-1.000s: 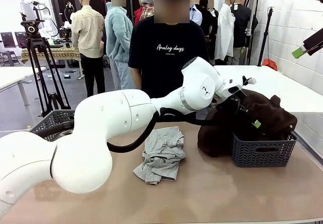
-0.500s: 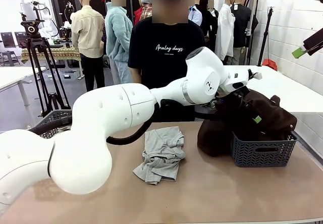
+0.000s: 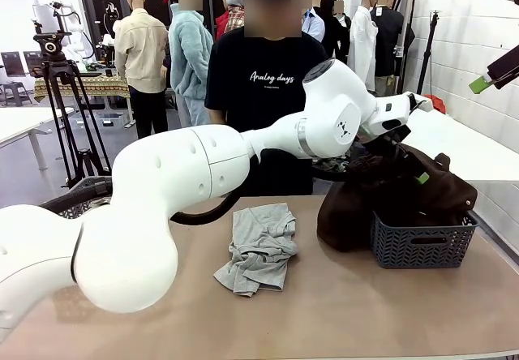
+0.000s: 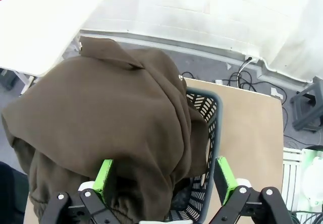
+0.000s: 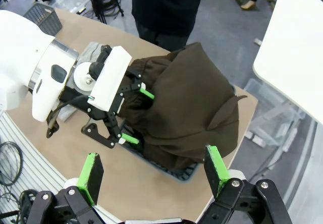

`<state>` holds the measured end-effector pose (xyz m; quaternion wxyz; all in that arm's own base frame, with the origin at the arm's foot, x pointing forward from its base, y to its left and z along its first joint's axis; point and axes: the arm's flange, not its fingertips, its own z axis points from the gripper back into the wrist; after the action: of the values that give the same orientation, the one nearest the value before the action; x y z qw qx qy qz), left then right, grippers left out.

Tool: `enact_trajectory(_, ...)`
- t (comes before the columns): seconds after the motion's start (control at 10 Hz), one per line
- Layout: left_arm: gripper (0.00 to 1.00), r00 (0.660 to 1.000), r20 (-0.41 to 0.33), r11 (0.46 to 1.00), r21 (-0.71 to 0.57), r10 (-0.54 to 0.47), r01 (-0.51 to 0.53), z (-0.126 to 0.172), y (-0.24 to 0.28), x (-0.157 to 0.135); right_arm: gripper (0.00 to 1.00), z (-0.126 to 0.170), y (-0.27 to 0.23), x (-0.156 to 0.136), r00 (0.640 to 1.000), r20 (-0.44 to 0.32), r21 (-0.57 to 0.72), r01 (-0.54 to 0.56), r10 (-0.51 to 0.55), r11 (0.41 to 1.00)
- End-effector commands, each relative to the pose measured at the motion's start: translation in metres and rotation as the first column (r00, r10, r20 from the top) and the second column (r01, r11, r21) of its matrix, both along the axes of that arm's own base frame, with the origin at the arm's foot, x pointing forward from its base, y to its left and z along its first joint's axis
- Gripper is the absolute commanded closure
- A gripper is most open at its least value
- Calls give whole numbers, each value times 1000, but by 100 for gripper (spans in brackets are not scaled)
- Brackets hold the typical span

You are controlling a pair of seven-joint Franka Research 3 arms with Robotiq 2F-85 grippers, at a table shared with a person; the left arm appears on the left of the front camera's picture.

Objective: Sort the tops and bottoms.
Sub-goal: Sort the clothes according to human instructions.

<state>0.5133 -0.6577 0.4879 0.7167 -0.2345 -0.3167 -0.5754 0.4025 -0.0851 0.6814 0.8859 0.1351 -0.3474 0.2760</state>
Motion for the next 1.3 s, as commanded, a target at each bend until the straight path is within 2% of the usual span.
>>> enact_trajectory(0.0, 0, 999, -24, 999, 36, 22, -21, 15, -43, 42, 0, -2, 1, 0, 1000, 0, 2, 0, 0, 1000)
enact_trajectory(0.1, 0, 998, -48, 999, 27, 41, -40, 14, -34, 42, 0, -2, 1, 0, 1000, 0, 2, 0, 0, 1000)
enact_trajectory(0.2, 0, 1000, -3, 1000, 3, 4, -4, 1, 2, 2, 0, -2, 1, 0, 1000, 0, 2, 0, 0, 1000)
enact_trajectory(1.2, 0, 1000, -3, 1000, 3, 4, -4, 1, 2, 2, 0, -2, 1, 0, 1000, 0, 2, 0, 0, 1000)
